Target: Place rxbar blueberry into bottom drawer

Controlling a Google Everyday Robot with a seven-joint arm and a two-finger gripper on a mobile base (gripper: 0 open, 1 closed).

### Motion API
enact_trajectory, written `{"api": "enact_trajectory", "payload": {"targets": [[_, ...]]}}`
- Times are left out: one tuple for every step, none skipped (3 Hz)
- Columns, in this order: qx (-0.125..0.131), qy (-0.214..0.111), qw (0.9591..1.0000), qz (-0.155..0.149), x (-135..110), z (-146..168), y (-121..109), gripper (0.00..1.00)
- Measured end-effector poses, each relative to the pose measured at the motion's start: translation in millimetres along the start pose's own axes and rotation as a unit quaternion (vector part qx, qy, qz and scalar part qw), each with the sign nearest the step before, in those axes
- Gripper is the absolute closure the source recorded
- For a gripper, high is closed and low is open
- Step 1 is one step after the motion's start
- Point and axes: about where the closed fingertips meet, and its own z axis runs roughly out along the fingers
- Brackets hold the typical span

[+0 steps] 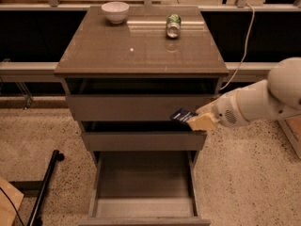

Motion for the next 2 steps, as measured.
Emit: {"api": "enact_trajectory", "payload": {"targets": [[-0.034, 0.011, 0.9992, 0.016, 41.2, 62.8, 14.6, 1.0], [-0.065, -0.005, 0.9967, 0.048, 95.9, 134.3, 20.9, 1.0]]}}
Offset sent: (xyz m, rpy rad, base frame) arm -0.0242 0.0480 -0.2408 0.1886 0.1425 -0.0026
